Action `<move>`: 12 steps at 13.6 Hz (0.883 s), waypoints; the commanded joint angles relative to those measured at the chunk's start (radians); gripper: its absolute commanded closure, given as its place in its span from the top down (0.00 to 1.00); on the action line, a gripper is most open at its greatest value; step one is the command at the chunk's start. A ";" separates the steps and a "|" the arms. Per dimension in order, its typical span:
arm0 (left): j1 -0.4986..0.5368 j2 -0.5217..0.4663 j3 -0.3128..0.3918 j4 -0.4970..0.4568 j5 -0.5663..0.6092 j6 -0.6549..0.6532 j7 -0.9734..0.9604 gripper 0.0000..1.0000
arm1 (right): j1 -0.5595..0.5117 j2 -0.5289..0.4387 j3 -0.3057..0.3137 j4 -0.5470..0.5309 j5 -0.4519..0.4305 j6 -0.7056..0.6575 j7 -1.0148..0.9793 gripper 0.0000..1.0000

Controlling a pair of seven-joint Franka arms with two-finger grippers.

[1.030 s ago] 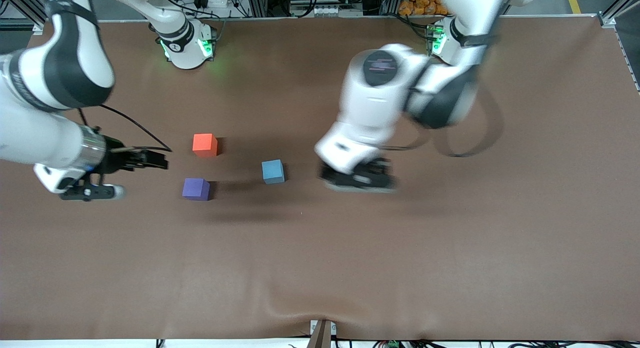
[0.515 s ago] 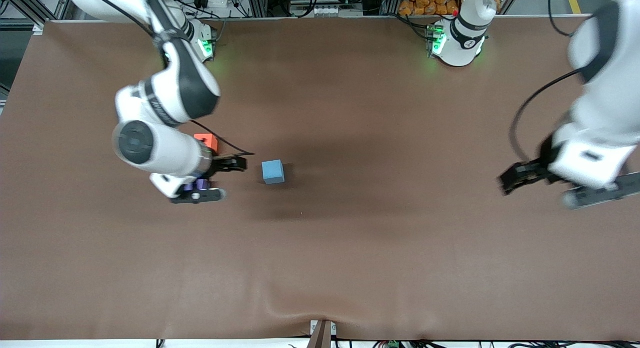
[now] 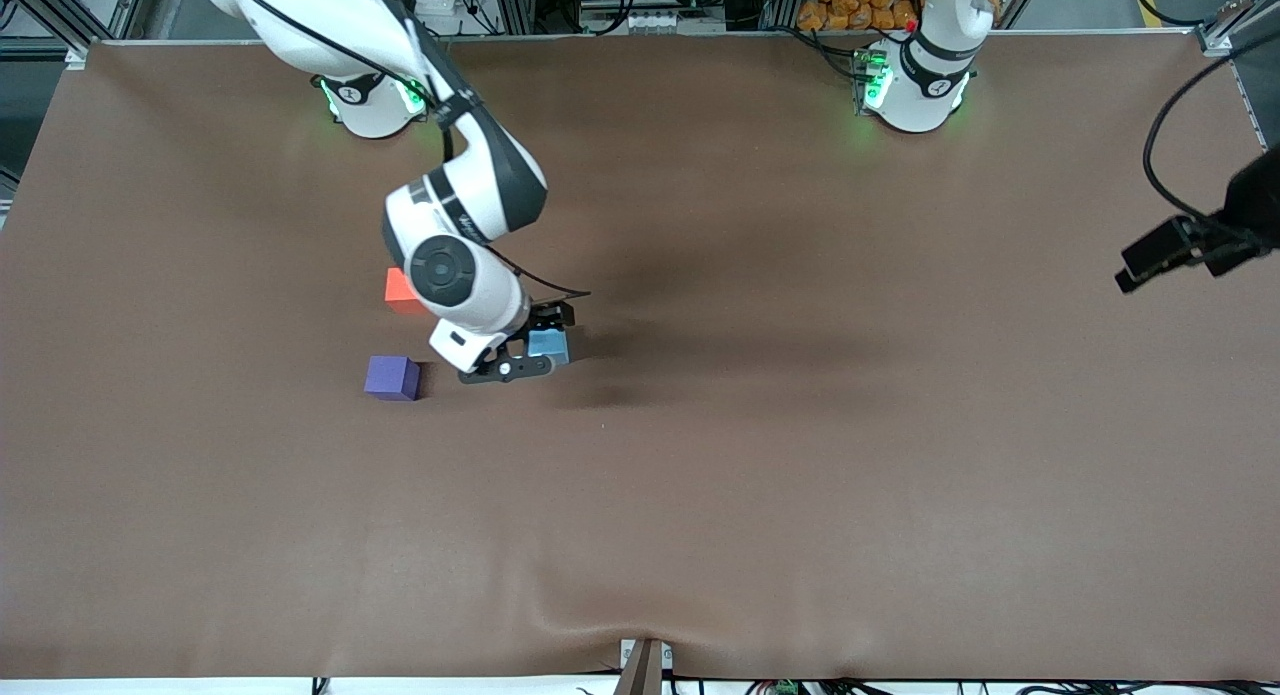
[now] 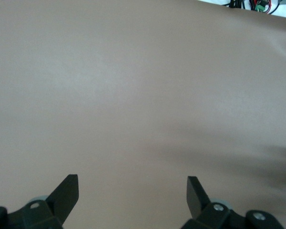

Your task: Place blue block between orange and purple blocks

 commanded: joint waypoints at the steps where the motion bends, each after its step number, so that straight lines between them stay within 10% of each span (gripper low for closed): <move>1: 0.021 -0.094 -0.001 -0.121 -0.015 0.044 0.037 1.00 | 0.029 0.046 -0.011 0.000 -0.048 0.050 0.033 1.00; 12: 0.032 -0.072 -0.003 -0.052 -0.021 0.044 0.073 1.00 | 0.054 0.098 -0.013 -0.017 -0.091 0.123 0.136 1.00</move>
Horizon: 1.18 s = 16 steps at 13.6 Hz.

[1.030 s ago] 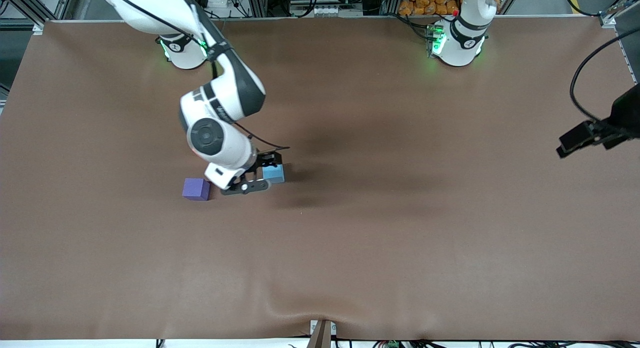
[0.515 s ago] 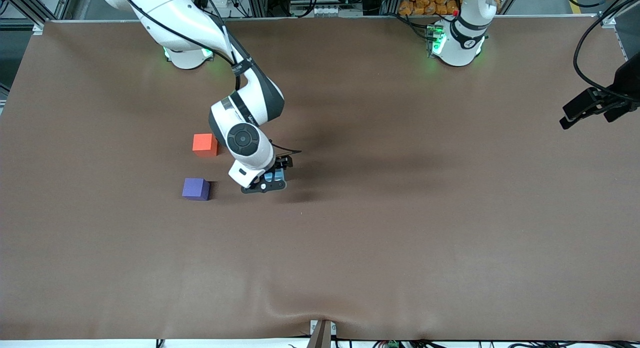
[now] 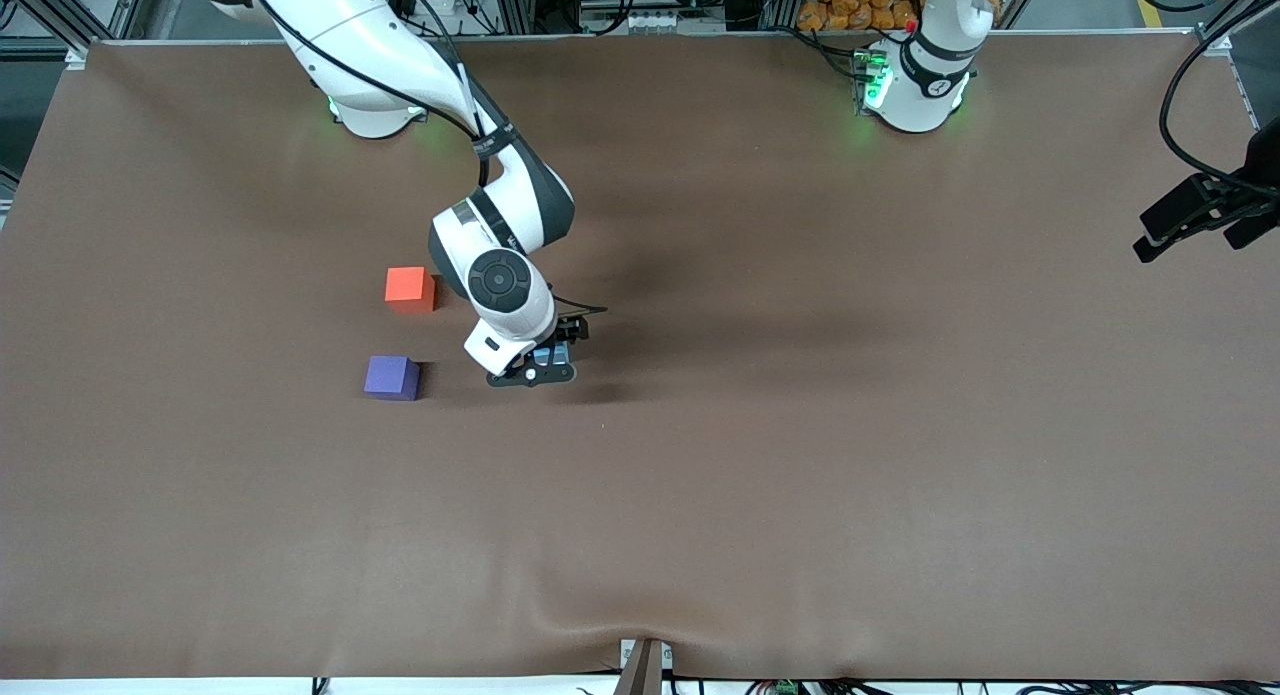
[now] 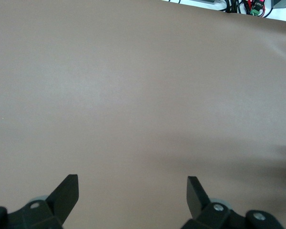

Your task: Place blue block between orange and purple blocks

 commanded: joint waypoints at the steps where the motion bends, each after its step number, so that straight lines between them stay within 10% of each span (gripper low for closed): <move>1: 0.005 -0.009 -0.004 0.007 -0.019 -0.001 0.016 1.00 | 0.016 0.002 -0.011 -0.010 -0.019 0.018 0.034 1.00; 4: 0.003 -0.007 -0.006 0.007 -0.020 0.005 0.012 1.00 | 0.016 0.002 -0.011 -0.040 -0.019 0.047 0.036 0.89; 8: 0.006 -0.021 -0.006 0.005 -0.017 0.005 0.016 1.00 | 0.005 -0.020 -0.010 -0.037 -0.019 0.048 0.036 0.09; 16: -0.006 0.022 -0.009 -0.001 -0.016 0.020 0.014 1.00 | -0.131 -0.193 -0.013 -0.045 -0.019 -0.213 -0.031 0.09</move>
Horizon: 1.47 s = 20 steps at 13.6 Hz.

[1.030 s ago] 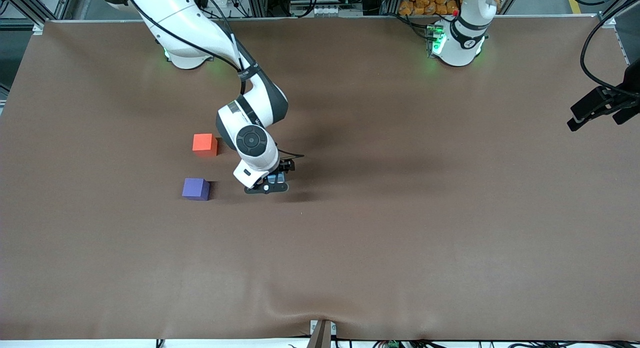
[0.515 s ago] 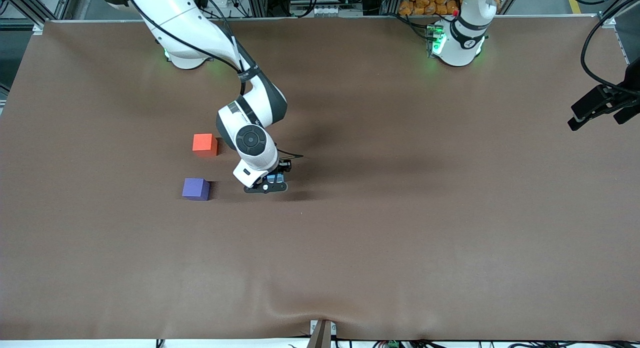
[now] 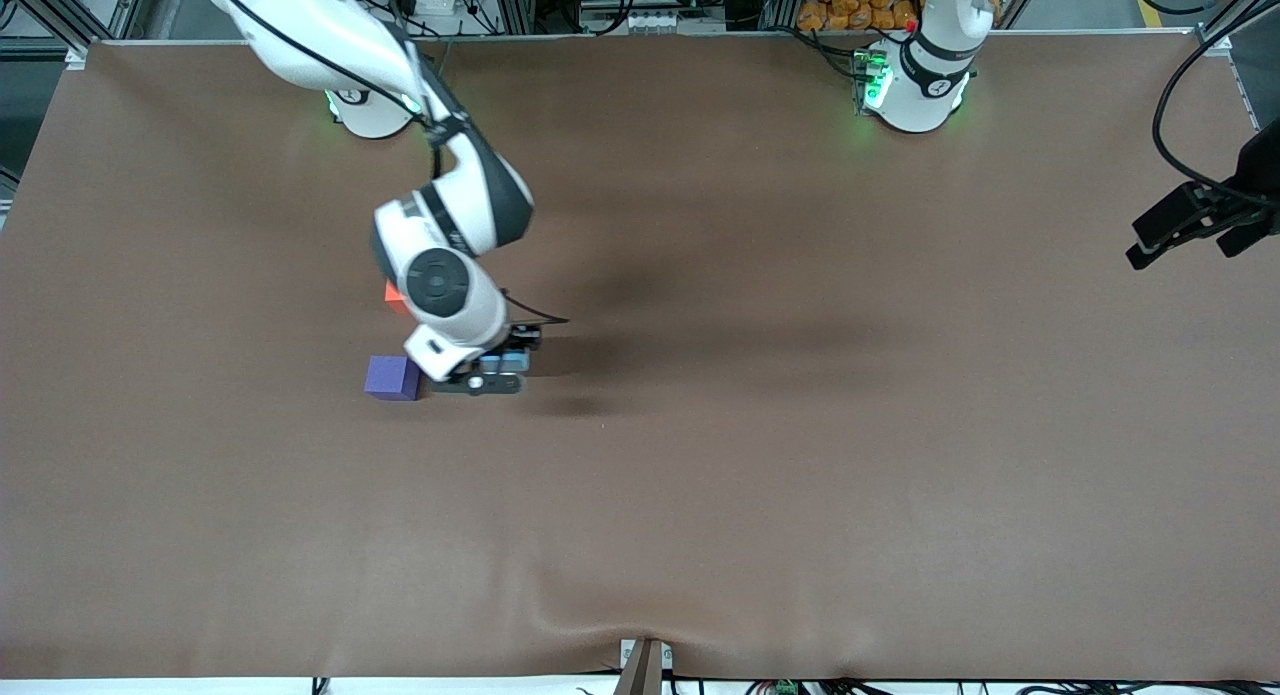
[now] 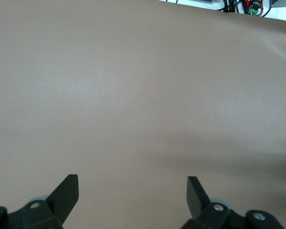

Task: Place blue block between orange and purple blocks
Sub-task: 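Move the blue block with the right gripper into the orange-purple gap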

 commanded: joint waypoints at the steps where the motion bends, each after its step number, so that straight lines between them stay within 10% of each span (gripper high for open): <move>1: -0.002 -0.001 -0.003 0.001 -0.015 0.007 0.014 1.00 | -0.056 -0.070 0.011 -0.049 -0.014 -0.061 -0.042 0.09; 9: -0.002 -0.016 -0.014 -0.023 -0.017 0.007 0.016 1.00 | -0.216 -0.246 0.011 -0.319 -0.012 0.042 -0.129 0.07; 20: -0.004 -0.013 -0.015 -0.026 -0.015 0.009 0.014 1.00 | -0.261 -0.234 0.011 -0.397 -0.014 0.140 -0.160 0.08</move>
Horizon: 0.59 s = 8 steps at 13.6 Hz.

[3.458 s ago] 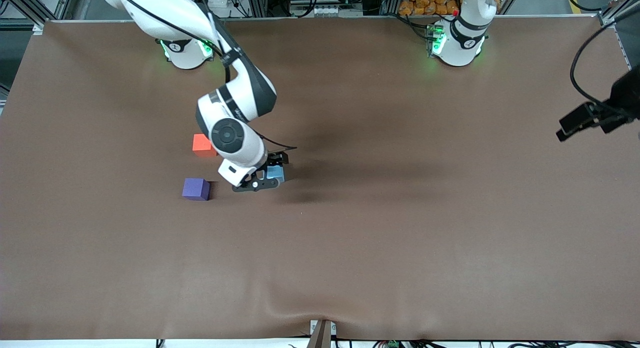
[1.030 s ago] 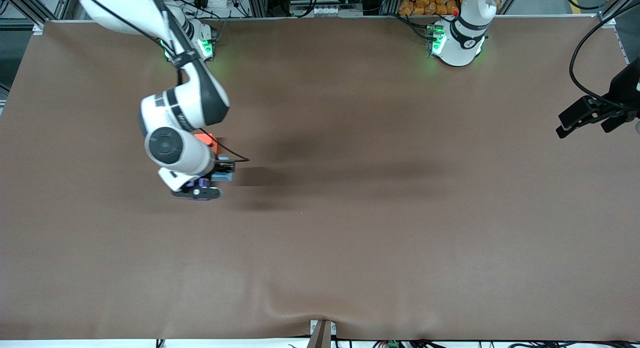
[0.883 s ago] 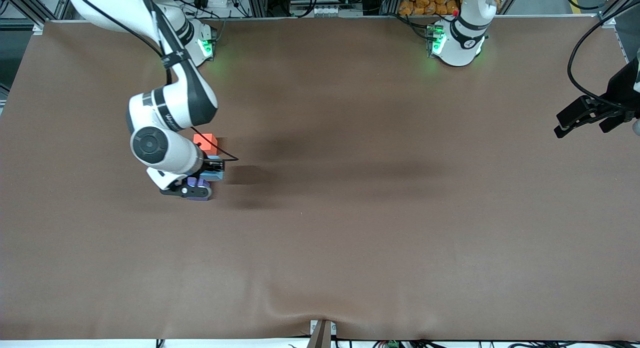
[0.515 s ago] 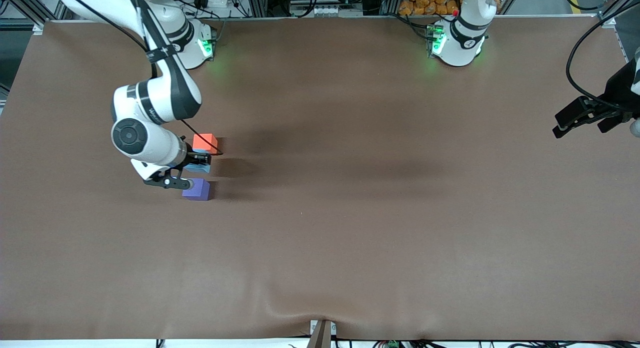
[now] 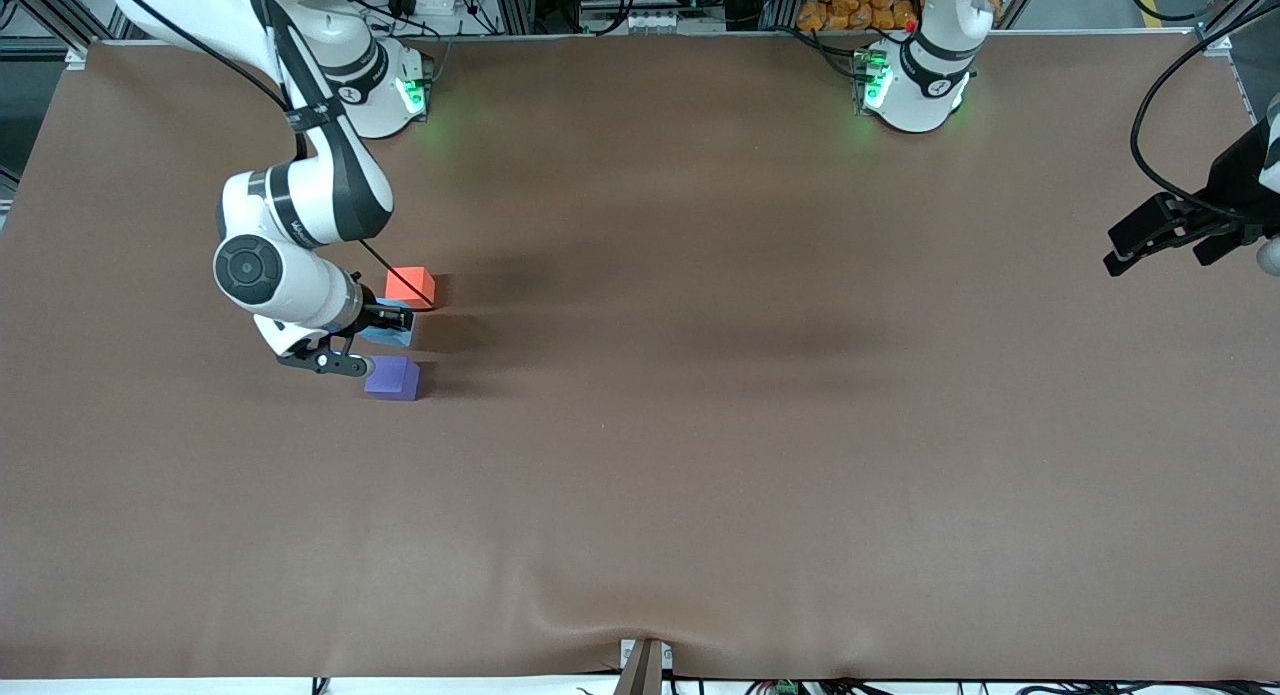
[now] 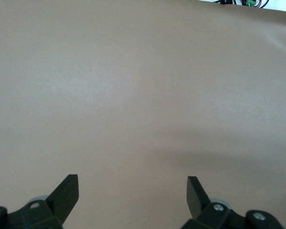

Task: Place blue block between orange and purple blocks
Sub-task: 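Move the blue block with the right gripper into the orange-purple gap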

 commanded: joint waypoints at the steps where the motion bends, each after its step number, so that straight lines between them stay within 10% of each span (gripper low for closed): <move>1: 0.004 -0.018 -0.010 -0.015 -0.015 0.004 0.014 1.00 | -0.017 -0.014 0.015 -0.034 -0.011 0.038 -0.026 0.08; 8: 0.004 -0.018 -0.020 -0.012 -0.015 0.004 0.014 1.00 | -0.017 0.020 0.015 -0.077 -0.011 0.124 -0.026 0.08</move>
